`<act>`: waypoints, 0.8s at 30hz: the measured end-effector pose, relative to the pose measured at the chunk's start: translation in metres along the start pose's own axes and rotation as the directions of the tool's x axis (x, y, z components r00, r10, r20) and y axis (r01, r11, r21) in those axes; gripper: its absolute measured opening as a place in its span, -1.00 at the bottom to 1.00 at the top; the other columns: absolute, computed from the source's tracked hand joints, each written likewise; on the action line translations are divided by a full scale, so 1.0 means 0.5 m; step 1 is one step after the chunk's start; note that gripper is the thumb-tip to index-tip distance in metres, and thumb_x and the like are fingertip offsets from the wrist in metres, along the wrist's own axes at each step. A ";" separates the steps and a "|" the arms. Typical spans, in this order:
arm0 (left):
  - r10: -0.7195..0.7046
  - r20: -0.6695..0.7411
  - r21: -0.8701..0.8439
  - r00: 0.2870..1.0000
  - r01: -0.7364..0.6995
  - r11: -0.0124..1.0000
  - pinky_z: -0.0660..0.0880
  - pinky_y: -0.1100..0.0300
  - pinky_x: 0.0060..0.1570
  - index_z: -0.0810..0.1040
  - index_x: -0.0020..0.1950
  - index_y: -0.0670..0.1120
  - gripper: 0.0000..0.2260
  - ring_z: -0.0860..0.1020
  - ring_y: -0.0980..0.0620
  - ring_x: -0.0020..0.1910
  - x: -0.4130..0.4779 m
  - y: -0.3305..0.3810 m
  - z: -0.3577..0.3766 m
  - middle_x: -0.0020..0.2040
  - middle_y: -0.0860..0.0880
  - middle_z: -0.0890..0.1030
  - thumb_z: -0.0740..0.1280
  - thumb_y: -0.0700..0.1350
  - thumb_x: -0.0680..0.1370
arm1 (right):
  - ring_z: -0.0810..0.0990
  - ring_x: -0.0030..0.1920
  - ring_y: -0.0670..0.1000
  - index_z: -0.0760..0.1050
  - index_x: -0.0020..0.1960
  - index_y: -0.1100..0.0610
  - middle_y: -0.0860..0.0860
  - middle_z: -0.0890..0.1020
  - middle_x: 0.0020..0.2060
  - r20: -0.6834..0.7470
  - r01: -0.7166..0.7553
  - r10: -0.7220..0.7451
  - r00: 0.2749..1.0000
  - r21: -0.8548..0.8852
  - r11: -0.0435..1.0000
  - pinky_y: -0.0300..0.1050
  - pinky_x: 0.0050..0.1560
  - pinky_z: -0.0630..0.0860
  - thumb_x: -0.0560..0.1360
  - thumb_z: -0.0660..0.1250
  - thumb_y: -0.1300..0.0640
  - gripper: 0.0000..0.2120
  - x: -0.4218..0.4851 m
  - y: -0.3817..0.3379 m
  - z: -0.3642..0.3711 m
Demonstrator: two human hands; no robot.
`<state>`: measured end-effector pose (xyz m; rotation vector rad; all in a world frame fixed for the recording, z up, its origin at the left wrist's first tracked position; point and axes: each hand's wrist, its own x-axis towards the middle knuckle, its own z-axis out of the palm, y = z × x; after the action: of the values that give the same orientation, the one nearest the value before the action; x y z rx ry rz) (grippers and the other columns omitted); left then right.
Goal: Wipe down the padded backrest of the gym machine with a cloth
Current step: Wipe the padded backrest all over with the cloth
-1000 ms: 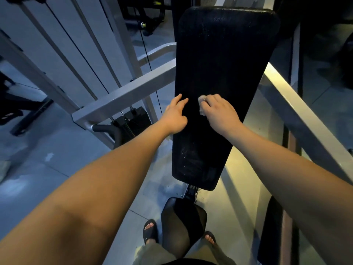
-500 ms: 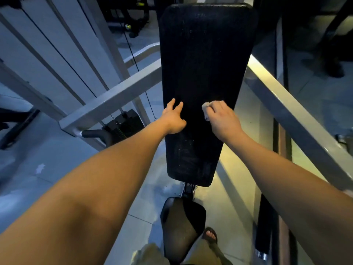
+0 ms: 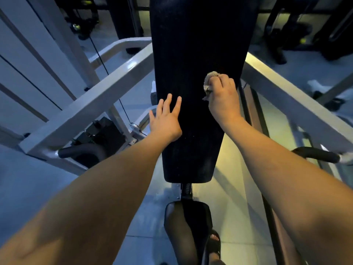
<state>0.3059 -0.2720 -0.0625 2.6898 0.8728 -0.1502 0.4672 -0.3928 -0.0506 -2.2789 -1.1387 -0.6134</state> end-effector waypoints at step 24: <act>-0.078 -0.429 -0.244 0.900 -0.033 0.969 0.35 0.04 0.37 0.24 0.60 -0.08 -0.43 0.10 -0.07 0.54 -0.031 -0.007 0.087 0.53 -0.08 0.19 0.23 -0.17 0.58 | 0.45 0.04 0.20 0.54 0.16 0.20 0.16 0.53 0.14 -0.148 -0.101 0.123 0.981 0.149 0.984 -0.04 -0.03 0.41 0.50 0.33 0.36 -0.75 -0.099 -0.008 0.064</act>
<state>0.2912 -0.2920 -0.1014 2.5107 0.9699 0.5459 0.4421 -0.3996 -0.1036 -2.1183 -0.9414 -0.6346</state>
